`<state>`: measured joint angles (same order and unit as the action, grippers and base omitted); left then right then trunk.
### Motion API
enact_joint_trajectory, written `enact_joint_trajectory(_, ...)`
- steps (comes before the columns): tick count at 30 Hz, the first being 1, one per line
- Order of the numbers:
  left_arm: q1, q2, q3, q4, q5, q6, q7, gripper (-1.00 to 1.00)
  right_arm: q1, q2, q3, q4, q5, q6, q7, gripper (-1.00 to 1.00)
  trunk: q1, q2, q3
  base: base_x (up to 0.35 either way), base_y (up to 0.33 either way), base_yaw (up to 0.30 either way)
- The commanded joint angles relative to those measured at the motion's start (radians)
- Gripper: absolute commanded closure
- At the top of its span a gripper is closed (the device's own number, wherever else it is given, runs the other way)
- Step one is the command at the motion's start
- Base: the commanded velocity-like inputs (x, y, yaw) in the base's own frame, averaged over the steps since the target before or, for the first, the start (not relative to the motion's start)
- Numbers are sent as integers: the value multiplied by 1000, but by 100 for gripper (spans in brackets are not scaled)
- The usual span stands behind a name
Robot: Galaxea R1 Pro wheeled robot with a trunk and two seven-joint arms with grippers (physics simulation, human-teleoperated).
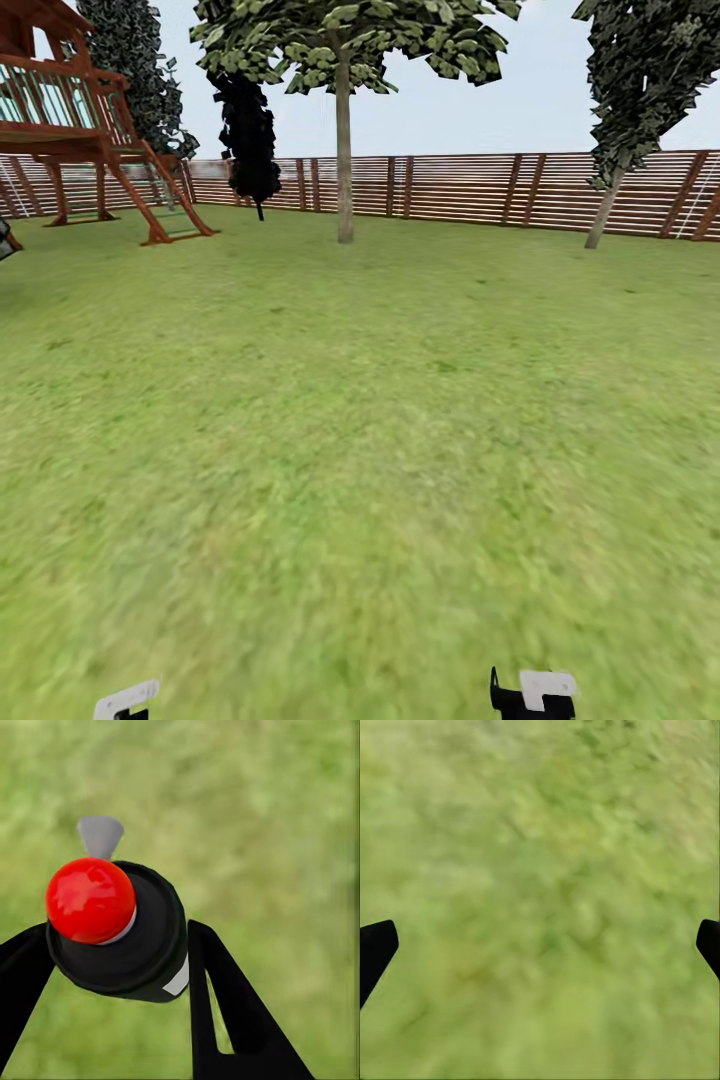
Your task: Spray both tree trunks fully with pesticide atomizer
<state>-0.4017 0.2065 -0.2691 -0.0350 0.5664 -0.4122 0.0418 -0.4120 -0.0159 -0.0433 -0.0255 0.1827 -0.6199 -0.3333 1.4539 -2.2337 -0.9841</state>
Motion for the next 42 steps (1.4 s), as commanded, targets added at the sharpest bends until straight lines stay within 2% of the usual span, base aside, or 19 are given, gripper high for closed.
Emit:
enact_joint_trajectory(1,-1,0,-9,0,4,-2,4,100,-1,0,-5,1,11,-1,-7,-100,0,0,-1,338,0,0)
enact_joint_trajectory(42,-1,1,-9,0,3,-4,3,100,-1,0,-5,1,11,-1,-6,-100,0,0,-1,339,0,0)
